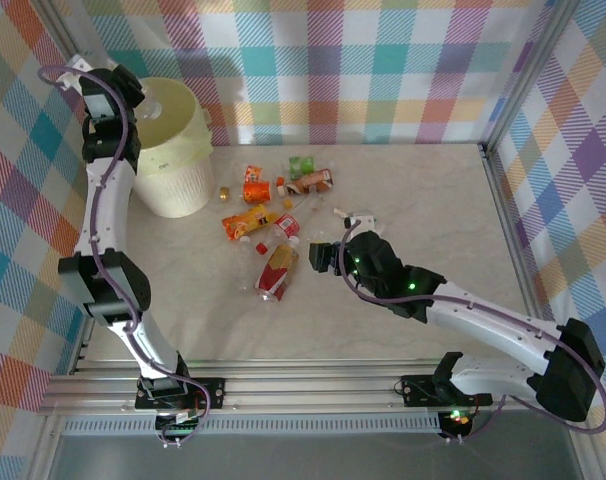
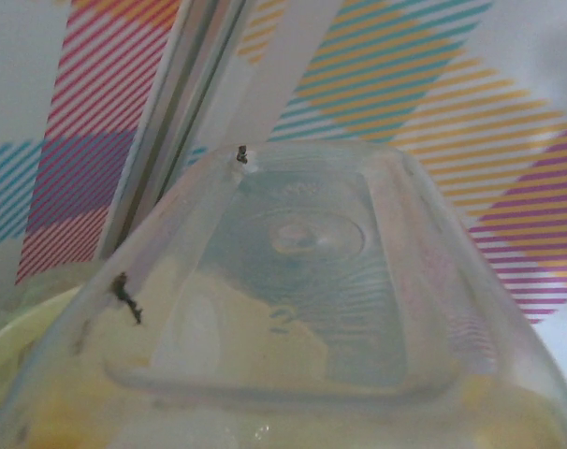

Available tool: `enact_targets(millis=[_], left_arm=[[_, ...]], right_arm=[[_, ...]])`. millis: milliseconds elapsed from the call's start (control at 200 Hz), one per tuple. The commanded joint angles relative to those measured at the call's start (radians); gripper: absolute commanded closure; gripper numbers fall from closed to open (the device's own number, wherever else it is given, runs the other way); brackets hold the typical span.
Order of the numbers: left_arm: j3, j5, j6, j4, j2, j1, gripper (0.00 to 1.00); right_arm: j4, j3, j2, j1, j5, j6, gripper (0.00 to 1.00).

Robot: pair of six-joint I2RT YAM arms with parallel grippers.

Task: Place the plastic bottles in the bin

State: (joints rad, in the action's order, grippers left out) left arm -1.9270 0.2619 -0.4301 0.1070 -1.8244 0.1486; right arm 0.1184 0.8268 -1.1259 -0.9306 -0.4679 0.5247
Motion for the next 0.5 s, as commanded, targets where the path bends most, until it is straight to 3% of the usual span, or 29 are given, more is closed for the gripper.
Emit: enact_targets(millis=[0, 110, 500], left_arm=[[-0.054, -0.086, -0.079, 0.033, -0.045, 0.021, 0.49], [-0.065, -0.18, -0.092, 0.048, -0.092, 0.041, 0.48], [-0.105, -0.278, -0.113, 0.232, -0.197, 0.074, 0.44]], right_arm=[[0.029, -0.025, 0.026, 0.001, -0.045, 0.038, 0.0], [0.025, -0.03, 0.017, 0.001, -0.05, 0.037, 0.0], [0.026, -0.01, -0.044, 0.001, -0.036, 0.013, 0.0]])
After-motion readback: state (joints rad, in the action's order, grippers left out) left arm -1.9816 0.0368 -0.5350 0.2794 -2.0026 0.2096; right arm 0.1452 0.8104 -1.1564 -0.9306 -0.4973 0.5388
